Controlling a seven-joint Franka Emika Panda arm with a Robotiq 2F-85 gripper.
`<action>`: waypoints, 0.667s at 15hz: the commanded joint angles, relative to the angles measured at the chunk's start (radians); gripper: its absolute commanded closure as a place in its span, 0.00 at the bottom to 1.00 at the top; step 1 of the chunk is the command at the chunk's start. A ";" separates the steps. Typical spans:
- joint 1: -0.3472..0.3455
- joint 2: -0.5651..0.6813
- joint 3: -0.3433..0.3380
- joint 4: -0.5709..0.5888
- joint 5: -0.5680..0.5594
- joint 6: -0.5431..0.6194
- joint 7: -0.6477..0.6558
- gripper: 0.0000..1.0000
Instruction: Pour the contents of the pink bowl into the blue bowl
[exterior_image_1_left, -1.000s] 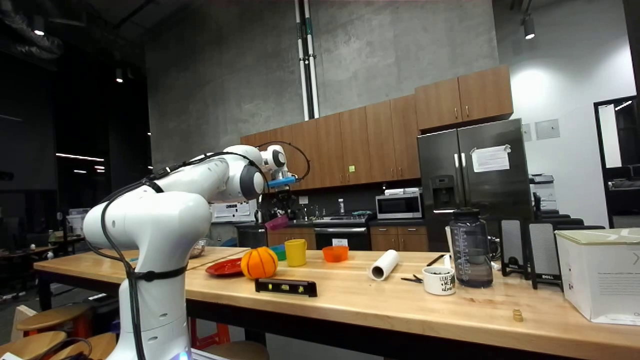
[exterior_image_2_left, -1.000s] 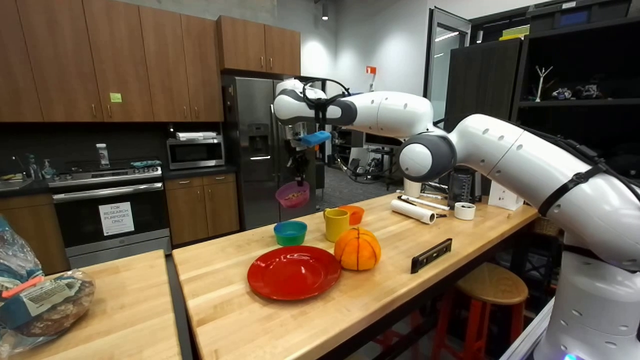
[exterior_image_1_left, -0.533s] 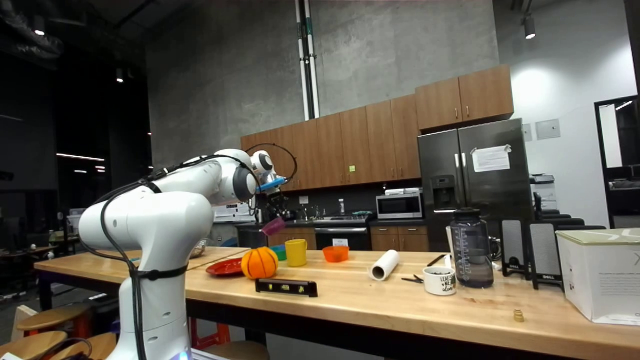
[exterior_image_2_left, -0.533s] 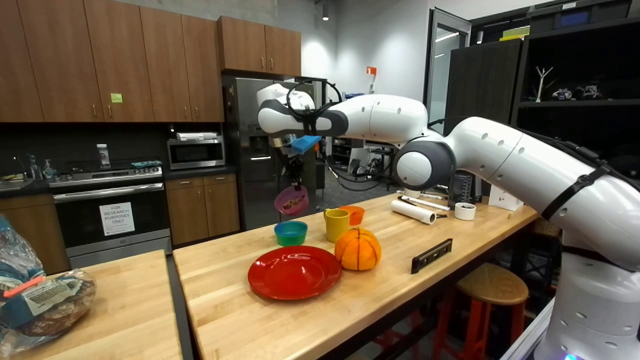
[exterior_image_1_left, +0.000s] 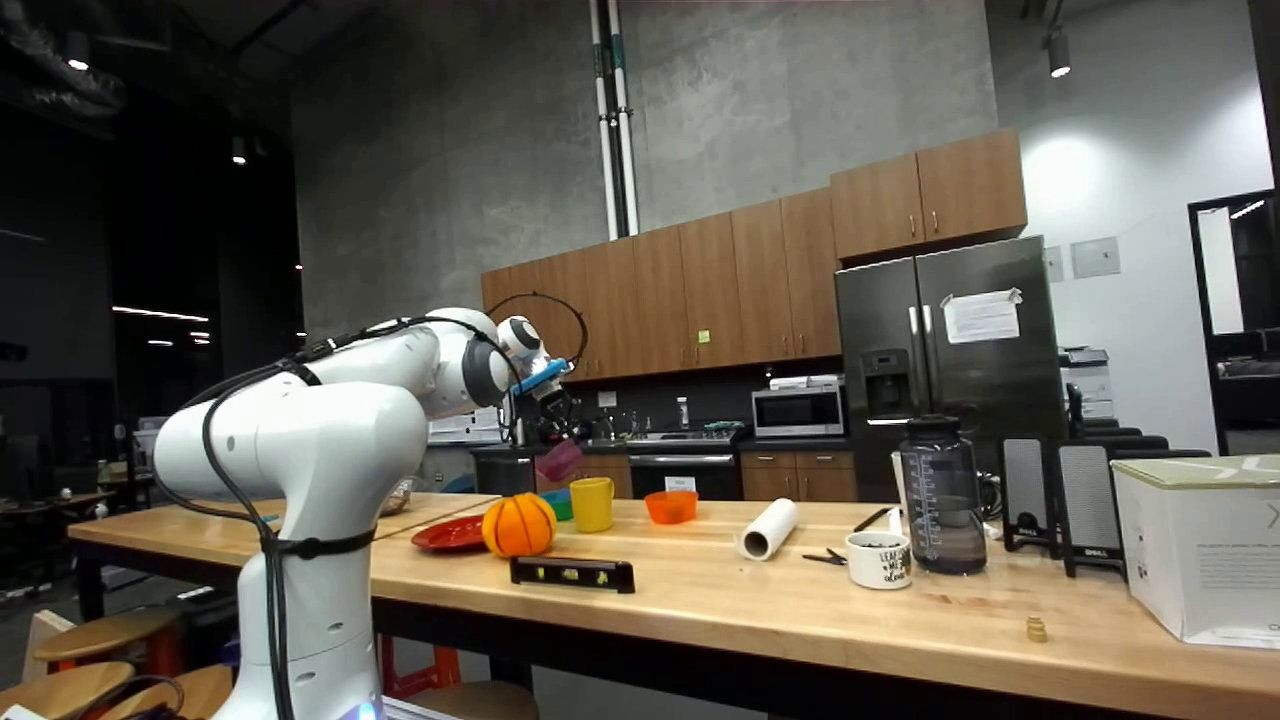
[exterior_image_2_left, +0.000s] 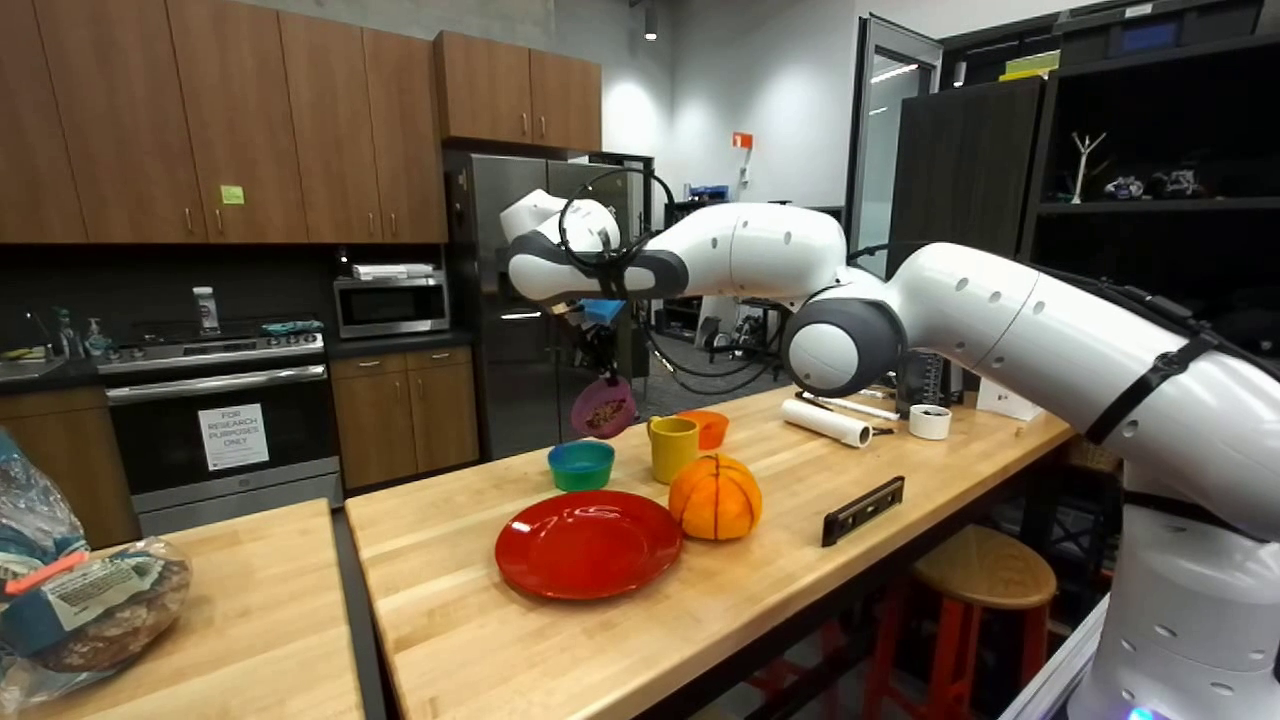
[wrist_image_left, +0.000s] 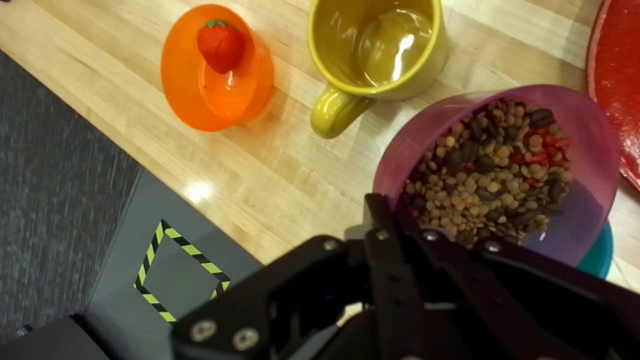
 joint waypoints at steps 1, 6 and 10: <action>0.013 0.018 -0.033 0.025 -0.038 -0.022 -0.001 0.99; 0.052 0.036 -0.062 0.026 -0.092 -0.015 -0.008 0.99; 0.086 0.048 -0.090 0.023 -0.140 -0.015 -0.012 0.99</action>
